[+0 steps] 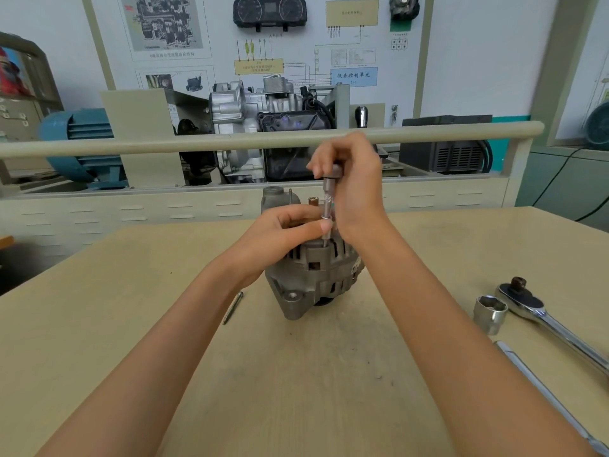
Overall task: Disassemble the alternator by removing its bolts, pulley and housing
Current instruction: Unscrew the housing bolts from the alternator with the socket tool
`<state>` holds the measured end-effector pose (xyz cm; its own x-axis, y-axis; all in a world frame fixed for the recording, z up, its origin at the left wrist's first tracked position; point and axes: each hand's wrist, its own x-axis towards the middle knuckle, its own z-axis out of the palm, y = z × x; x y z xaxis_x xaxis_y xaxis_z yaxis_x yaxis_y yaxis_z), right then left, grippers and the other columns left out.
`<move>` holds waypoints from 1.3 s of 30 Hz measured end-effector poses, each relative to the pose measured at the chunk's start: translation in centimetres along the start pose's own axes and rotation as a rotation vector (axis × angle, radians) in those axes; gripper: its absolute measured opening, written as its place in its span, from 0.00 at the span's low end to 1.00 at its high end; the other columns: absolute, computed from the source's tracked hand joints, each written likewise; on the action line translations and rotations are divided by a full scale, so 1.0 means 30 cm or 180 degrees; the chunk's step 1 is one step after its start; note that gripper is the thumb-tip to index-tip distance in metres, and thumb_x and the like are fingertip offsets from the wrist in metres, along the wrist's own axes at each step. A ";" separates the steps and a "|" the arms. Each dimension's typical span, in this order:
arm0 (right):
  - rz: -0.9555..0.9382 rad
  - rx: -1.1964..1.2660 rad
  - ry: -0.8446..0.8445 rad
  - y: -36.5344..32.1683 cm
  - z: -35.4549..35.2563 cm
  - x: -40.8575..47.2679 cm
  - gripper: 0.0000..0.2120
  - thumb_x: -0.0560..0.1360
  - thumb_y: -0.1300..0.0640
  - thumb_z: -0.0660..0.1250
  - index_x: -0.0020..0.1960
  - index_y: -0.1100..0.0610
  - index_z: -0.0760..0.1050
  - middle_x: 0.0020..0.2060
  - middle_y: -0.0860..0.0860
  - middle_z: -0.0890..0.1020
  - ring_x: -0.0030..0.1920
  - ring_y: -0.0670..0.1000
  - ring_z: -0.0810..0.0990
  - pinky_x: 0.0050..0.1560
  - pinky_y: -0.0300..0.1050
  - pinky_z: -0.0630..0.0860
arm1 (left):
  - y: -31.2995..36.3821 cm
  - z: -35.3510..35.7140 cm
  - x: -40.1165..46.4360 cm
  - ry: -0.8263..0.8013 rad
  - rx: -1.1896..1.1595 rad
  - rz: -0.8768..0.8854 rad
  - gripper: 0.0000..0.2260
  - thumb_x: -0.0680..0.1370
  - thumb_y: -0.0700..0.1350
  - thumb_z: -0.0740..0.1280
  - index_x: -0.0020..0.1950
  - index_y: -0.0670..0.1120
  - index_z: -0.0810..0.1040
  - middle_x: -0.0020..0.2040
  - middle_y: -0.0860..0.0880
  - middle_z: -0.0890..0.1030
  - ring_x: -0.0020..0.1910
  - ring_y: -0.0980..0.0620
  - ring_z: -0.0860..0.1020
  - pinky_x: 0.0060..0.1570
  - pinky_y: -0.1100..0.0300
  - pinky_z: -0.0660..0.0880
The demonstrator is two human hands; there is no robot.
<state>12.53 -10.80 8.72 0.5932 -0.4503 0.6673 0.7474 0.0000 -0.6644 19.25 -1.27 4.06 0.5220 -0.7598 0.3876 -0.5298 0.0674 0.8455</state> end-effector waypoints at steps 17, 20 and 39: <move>-0.1214 -0.4186 0.0650 0.057 0.064 -0.065 0.14 0.72 0.53 0.58 0.41 0.61 0.78 0.40 0.53 0.75 0.47 0.53 0.69 0.56 0.47 0.62 | -0.003 -0.003 -0.002 0.0249 0.0253 -0.0029 0.08 0.75 0.31 0.62 0.46 0.41 0.77 0.43 0.40 0.80 0.41 0.53 0.76 0.45 0.55 0.72; -0.1164 -0.3488 0.0445 0.046 0.055 -0.056 0.09 0.73 0.58 0.61 0.36 0.60 0.74 0.36 0.50 0.72 0.44 0.50 0.67 0.55 0.46 0.64 | -0.004 0.001 -0.005 0.0187 0.0087 0.0089 0.10 0.76 0.33 0.64 0.43 0.47 0.80 0.38 0.53 0.83 0.39 0.61 0.80 0.42 0.65 0.76; 0.0193 0.0429 -0.0097 0.024 0.002 0.026 0.25 0.76 0.62 0.51 0.20 0.55 0.62 0.19 0.50 0.67 0.29 0.50 0.68 0.46 0.41 0.75 | 0.001 -0.001 0.004 0.0017 -0.0238 0.0036 0.09 0.72 0.48 0.69 0.49 0.48 0.82 0.44 0.54 0.85 0.46 0.59 0.82 0.46 0.69 0.75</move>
<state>13.55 -11.10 8.77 0.6458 -0.4184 0.6387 0.7421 0.1472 -0.6539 19.32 -1.34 4.12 0.5199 -0.7552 0.3992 -0.4843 0.1243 0.8660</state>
